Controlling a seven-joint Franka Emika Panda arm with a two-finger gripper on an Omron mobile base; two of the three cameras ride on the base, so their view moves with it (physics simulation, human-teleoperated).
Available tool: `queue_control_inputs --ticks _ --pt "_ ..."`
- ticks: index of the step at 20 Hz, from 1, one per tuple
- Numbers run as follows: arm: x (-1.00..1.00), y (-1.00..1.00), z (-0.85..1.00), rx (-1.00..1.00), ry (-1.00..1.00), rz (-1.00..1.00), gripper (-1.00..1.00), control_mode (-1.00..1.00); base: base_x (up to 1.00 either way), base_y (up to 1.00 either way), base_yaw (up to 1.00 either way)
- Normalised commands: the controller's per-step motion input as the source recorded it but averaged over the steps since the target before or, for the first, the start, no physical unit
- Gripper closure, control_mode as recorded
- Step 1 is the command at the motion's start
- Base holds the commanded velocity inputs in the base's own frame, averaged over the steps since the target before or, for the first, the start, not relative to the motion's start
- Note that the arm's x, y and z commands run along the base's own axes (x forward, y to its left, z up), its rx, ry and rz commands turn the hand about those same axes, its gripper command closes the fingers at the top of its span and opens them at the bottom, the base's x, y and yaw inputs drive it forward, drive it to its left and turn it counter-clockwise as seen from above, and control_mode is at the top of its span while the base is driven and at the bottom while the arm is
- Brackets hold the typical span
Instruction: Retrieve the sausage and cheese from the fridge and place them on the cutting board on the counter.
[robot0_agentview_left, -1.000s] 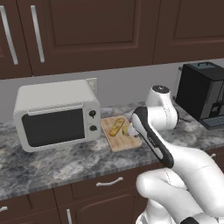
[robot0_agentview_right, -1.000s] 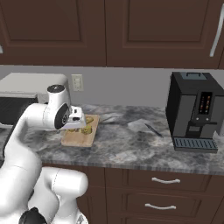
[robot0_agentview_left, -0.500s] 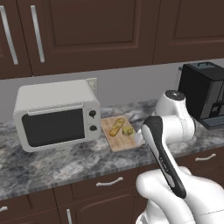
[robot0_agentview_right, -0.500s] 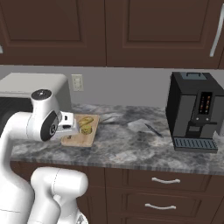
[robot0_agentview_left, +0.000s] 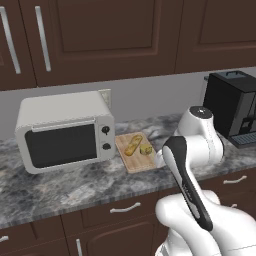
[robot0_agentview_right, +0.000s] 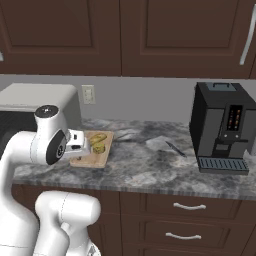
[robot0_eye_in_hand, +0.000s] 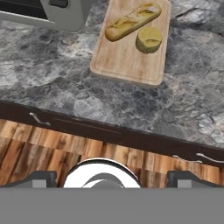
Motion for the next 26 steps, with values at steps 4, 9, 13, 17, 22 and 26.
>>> queue_control_inputs --ticks 4,9,13,17,22,26 --pt "0.00 0.00 0.00 0.00 0.00 0.00 -1.00 1.00 0.00 0.00 0.00" --pt "0.00 0.00 0.00 0.00 0.00 0.00 -1.00 1.00 -0.06 0.00 0.00" --pt "0.00 0.00 0.00 0.00 0.00 0.00 -1.00 1.00 -0.99 0.01 0.18" --pt "0.00 0.00 0.00 0.00 0.00 0.00 -1.00 1.00 -0.94 0.00 0.76" --pt "0.00 0.00 0.00 0.00 0.00 0.00 -1.00 1.00 -0.22 0.15 0.94" --pt "0.00 0.00 0.00 0.00 0.00 0.00 -1.00 1.00 0.09 0.14 0.80"
